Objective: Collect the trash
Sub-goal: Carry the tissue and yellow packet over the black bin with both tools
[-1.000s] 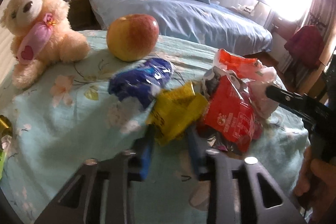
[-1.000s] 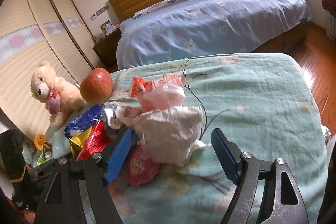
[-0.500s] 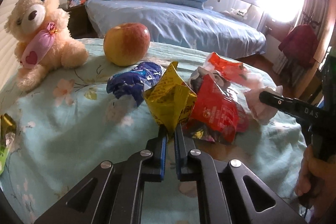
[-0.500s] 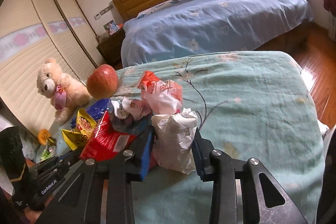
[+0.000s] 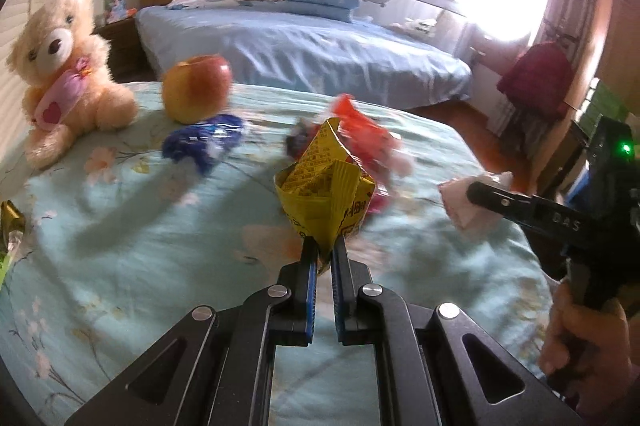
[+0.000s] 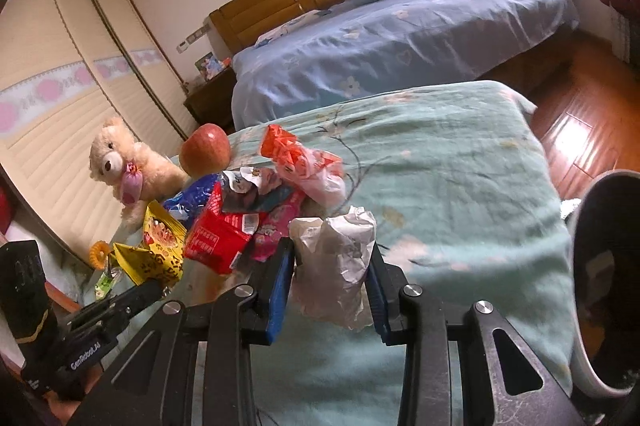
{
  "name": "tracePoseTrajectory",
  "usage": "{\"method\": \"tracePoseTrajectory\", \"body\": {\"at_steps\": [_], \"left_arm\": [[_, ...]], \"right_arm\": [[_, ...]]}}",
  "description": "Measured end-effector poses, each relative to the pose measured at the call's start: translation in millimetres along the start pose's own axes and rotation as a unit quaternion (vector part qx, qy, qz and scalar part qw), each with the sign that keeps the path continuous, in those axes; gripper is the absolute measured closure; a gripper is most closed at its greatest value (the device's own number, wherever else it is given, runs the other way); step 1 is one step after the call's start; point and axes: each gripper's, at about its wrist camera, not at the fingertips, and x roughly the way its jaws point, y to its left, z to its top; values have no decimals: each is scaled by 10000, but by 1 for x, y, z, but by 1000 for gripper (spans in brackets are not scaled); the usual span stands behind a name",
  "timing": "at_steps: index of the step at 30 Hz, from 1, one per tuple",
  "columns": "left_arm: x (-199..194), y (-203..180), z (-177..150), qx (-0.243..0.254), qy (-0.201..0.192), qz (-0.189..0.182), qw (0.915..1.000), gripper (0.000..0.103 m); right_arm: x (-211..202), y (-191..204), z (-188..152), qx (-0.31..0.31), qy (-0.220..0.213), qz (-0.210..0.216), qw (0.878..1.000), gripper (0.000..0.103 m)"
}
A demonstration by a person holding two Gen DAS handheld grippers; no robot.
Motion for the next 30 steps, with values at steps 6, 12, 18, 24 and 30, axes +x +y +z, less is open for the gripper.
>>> {"method": "tracePoseTrajectory", "body": {"at_steps": [6, 12, 18, 24, 30], "left_arm": [[1, -31, -7, 306, 135, -310, 9990, 98], [10, -55, -8, 512, 240, -532, 9970, 98], [21, -76, -7, 636, 333, -701, 9950, 98], [32, -93, -4, 782, 411, -826, 9927, 98], [44, -112, -2, 873, 492, -969, 9902, 98]], "right_arm": [[-25, -16, -9, 189, -149, -117, 9996, 68], [-48, -37, -19, 358, -281, -352, 9983, 68], [-69, -55, -25, 469, -412, -533, 9966, 68], [-87, -73, -29, 583, -533, -695, 9944, 68], [-101, -91, -35, 701, -596, -870, 9920, 68]]}}
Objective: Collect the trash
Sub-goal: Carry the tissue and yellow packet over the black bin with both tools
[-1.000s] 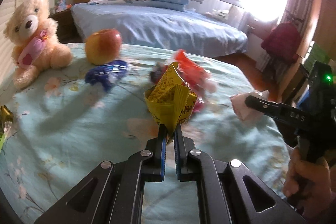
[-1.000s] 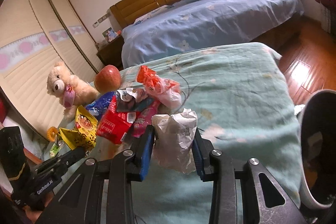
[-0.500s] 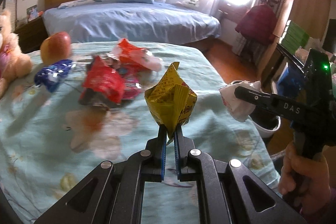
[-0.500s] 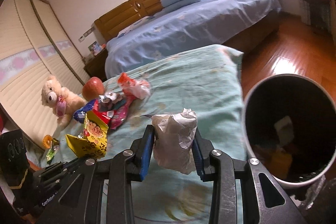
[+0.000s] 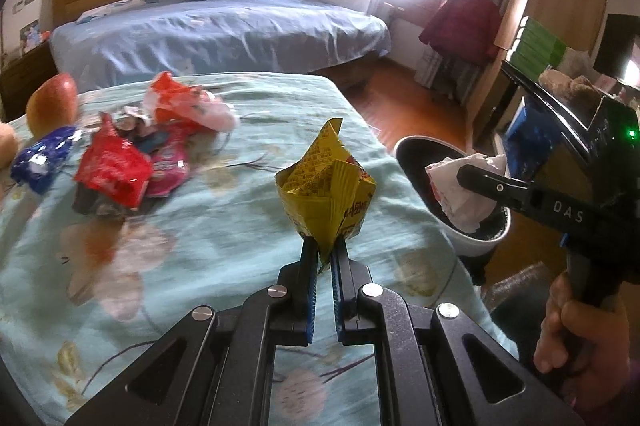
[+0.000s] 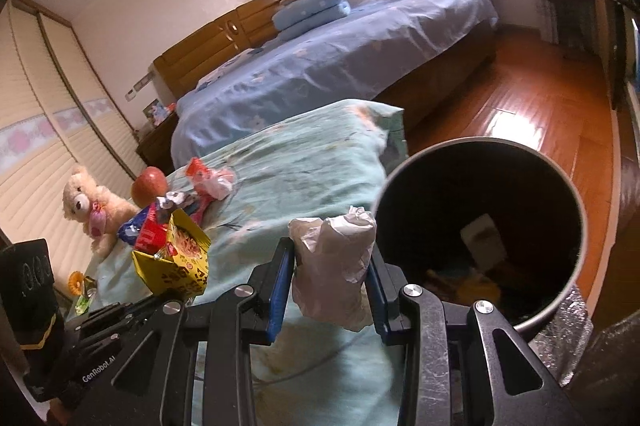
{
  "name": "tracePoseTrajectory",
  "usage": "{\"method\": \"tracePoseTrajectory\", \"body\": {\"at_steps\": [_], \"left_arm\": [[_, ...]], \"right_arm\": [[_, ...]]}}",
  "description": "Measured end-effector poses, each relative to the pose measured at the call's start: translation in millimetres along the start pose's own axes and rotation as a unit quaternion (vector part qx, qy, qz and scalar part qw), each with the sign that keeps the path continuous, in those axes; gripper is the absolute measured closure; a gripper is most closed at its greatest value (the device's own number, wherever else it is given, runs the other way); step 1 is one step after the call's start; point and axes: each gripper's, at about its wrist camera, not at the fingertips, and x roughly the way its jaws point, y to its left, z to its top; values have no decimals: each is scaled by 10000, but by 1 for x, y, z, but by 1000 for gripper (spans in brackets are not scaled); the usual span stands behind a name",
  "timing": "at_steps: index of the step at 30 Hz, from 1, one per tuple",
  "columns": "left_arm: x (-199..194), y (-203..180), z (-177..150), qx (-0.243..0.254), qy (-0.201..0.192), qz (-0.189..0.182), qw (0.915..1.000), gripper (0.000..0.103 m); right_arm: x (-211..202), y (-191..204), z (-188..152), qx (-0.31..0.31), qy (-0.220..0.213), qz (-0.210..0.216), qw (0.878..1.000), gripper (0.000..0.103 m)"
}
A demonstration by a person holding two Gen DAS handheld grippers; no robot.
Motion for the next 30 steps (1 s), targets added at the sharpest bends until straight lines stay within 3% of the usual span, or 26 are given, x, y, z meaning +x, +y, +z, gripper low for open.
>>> {"method": "tracePoseTrajectory", "body": {"at_steps": [15, 30], "left_arm": [[33, -40, 17, 341, 95, -238, 9991, 98], [75, -68, 33, 461, 299, -402, 9977, 98]], "right_arm": [[-20, -43, 4, 282, -202, -373, 9987, 68], [-12, -79, 3, 534, -100, -625, 9966, 68]]}}
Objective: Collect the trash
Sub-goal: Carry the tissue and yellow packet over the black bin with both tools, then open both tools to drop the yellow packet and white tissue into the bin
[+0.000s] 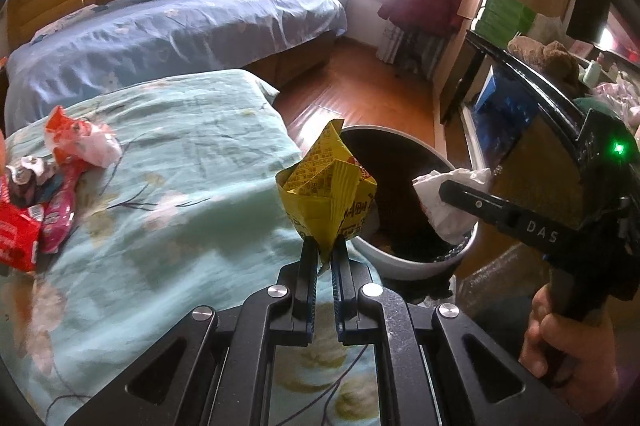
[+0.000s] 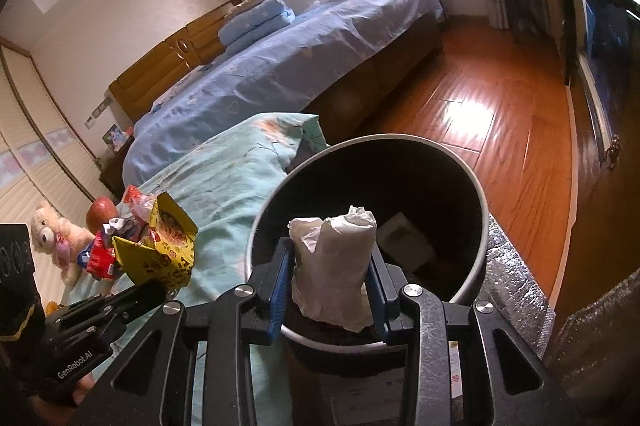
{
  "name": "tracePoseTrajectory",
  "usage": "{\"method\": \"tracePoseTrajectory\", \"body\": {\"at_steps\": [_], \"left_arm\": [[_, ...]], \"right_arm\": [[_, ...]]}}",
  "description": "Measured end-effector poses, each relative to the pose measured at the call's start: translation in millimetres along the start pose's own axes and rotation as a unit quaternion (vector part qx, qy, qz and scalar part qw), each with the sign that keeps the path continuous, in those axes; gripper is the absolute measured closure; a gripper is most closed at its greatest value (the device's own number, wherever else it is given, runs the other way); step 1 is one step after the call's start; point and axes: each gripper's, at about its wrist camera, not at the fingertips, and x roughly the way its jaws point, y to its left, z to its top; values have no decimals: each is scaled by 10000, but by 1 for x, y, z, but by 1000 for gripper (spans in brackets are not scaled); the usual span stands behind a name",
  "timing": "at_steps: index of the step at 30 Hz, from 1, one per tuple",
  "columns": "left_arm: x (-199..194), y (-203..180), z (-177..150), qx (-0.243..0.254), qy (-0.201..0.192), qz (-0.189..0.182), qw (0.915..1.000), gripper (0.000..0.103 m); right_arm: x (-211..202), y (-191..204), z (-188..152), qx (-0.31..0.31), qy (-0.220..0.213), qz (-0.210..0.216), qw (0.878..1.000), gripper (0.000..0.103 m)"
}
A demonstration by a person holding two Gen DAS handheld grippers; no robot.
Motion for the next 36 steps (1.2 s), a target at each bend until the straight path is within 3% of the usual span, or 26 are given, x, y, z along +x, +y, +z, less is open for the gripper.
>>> {"method": "tracePoseTrajectory", "body": {"at_steps": [23, 29, 33, 36], "left_arm": [[46, -22, 28, 82, 201, -93, 9997, 97], [53, -29, 34, 113, 220, -95, 9996, 96], [52, -27, 35, 61, 183, -94, 9998, 78], [49, -24, 33, 10, 137, -104, 9999, 73]], "right_arm": [[14, -16, 15, 93, 176, -191, 9996, 64], [16, -20, 16, 136, 241, -211, 9994, 56], [14, -22, 17, 186, 206, -182, 9994, 42], [10, -22, 16, 188, 149, -167, 9996, 36]]}}
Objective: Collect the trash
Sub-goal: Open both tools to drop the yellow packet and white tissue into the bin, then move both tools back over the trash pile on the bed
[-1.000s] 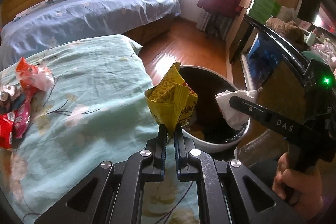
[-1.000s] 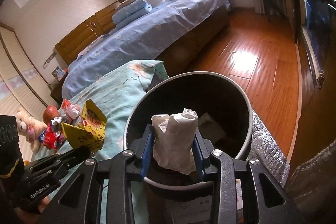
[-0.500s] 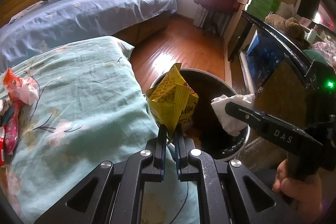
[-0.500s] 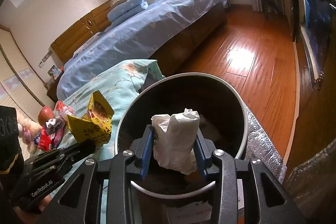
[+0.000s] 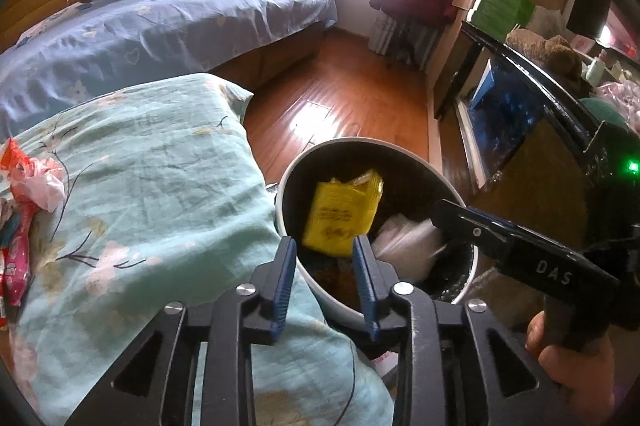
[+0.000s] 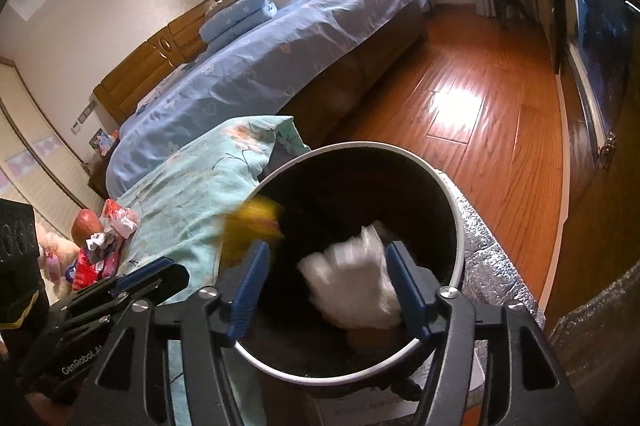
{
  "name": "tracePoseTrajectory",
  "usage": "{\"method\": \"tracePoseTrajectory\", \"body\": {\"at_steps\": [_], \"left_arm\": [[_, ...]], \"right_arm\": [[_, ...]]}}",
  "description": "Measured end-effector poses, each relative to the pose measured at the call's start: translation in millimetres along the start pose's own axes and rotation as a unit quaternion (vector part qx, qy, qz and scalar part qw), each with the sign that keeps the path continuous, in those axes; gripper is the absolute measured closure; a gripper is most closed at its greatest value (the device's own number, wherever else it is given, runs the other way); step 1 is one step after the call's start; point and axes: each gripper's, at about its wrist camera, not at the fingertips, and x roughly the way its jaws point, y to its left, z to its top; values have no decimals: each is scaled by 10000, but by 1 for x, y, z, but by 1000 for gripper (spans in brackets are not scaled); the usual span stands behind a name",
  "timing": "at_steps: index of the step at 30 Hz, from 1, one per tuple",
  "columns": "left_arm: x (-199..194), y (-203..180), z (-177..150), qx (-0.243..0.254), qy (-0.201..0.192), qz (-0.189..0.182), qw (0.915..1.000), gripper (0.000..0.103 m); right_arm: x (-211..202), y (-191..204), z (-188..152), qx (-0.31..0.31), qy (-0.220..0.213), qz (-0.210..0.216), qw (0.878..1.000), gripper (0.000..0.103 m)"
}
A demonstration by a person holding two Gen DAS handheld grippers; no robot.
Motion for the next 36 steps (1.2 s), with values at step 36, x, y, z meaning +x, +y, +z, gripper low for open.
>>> {"method": "tracePoseTrajectory", "body": {"at_steps": [36], "left_arm": [[-176, 143, -123, -1552, -596, 1506, 9745, 61]], "right_arm": [[24, 174, -63, -1262, 342, 1077, 9856, 31]]}}
